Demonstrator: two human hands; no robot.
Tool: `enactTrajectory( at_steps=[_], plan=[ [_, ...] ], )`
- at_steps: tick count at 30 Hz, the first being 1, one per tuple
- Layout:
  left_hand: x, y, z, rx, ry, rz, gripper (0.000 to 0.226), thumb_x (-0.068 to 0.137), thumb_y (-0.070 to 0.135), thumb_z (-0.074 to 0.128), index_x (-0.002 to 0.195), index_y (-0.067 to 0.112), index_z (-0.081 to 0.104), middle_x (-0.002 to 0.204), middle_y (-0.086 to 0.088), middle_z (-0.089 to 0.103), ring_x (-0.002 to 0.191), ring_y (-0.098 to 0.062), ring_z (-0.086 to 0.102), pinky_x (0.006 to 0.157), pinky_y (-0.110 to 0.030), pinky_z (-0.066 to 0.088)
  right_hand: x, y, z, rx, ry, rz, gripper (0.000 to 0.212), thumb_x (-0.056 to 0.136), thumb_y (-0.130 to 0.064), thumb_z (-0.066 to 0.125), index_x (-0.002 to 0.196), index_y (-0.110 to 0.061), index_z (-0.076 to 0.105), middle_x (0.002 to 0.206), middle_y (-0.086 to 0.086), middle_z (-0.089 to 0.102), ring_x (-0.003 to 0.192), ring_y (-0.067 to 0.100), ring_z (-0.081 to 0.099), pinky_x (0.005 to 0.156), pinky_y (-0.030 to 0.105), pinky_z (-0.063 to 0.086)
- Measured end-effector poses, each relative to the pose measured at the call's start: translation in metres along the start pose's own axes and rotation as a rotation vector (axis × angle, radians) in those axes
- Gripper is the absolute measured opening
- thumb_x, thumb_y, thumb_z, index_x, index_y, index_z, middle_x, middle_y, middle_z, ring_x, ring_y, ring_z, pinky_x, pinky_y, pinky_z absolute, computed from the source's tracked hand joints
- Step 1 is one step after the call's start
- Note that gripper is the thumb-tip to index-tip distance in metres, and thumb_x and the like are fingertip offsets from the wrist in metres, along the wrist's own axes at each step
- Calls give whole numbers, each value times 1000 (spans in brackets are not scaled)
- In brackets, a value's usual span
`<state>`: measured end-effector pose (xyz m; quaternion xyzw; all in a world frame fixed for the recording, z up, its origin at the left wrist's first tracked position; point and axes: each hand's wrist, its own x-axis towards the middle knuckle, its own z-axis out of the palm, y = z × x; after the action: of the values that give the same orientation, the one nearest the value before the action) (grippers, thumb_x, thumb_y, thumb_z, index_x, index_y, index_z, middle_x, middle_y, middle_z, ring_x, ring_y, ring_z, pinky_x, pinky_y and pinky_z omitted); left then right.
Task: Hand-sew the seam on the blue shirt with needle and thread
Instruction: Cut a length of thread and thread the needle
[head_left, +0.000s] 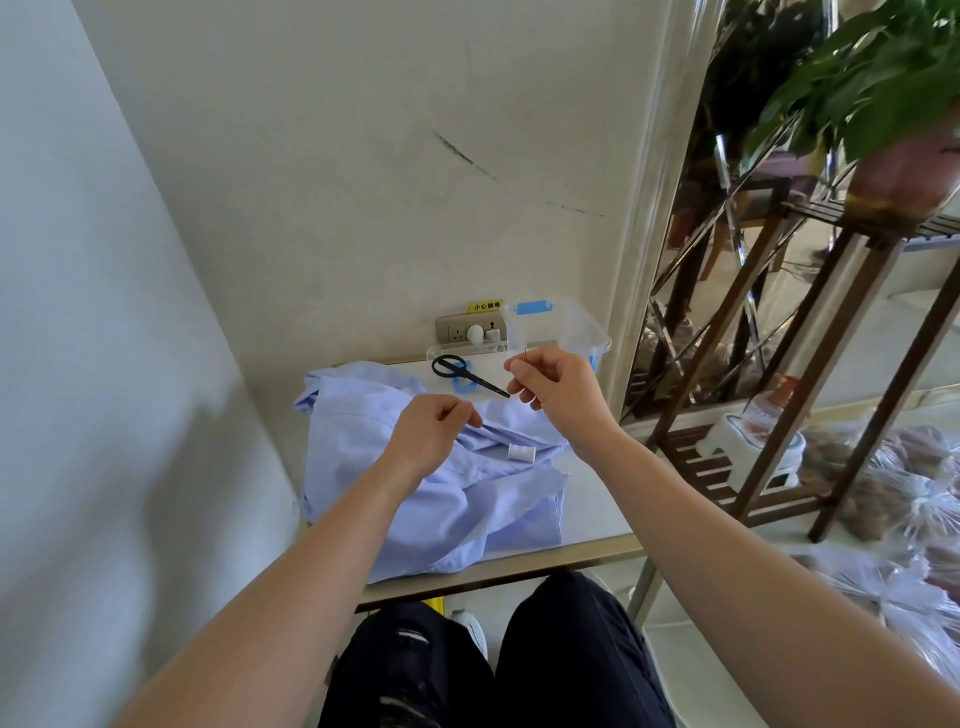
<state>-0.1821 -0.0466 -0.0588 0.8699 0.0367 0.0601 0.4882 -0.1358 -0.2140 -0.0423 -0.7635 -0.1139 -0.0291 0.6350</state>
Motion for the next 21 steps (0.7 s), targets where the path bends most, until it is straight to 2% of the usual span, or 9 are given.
enactTrajectory(
  at_steps=[3, 9, 15, 18, 21],
  plan=[
    [2, -6, 2, 24, -36, -23, 35, 97, 15, 48, 68, 17, 67, 45, 9, 45, 49, -8, 37, 52, -21, 30, 0, 0, 1, -3, -14, -16, 11, 94, -14, 64, 95, -8, 73, 73, 2, 70, 57, 0, 56, 58, 12, 45],
    [8, -8, 4, 28, -35, -54, 34, 97, 17, 48, 69, 15, 68, 56, 1, 46, 58, -13, 40, 54, -24, 33, 5, 5, 1, 70, 7, 22, 16, 95, -15, 62, 101, -8, 75, 87, 6, 75, 58, 1, 56, 56, 15, 46],
    [22, -14, 8, -34, -24, -94, 34, 96, 13, 47, 67, 13, 66, 40, 14, 48, 52, -9, 40, 54, -22, 33, 15, 4, 0, 105, 5, 80, 17, 99, -14, 55, 98, -10, 72, 94, -1, 75, 60, 6, 58, 54, 17, 47],
    [32, -21, 9, 18, -53, -116, 32, 95, 18, 50, 68, 17, 65, 55, 11, 57, 61, -11, 49, 66, -27, 39, 18, 4, 1, 153, -43, 94, 17, 100, -12, 53, 96, -12, 70, 87, 1, 75, 57, 6, 57, 54, 17, 46],
    [41, -23, 10, 65, 4, -123, 24, 83, 43, 52, 69, 23, 55, 70, 5, 54, 74, -20, 50, 71, -30, 38, 22, 7, 1, 159, -75, 99, 19, 100, -11, 52, 96, -12, 70, 78, -2, 73, 55, 6, 55, 54, 17, 45]
  ],
)
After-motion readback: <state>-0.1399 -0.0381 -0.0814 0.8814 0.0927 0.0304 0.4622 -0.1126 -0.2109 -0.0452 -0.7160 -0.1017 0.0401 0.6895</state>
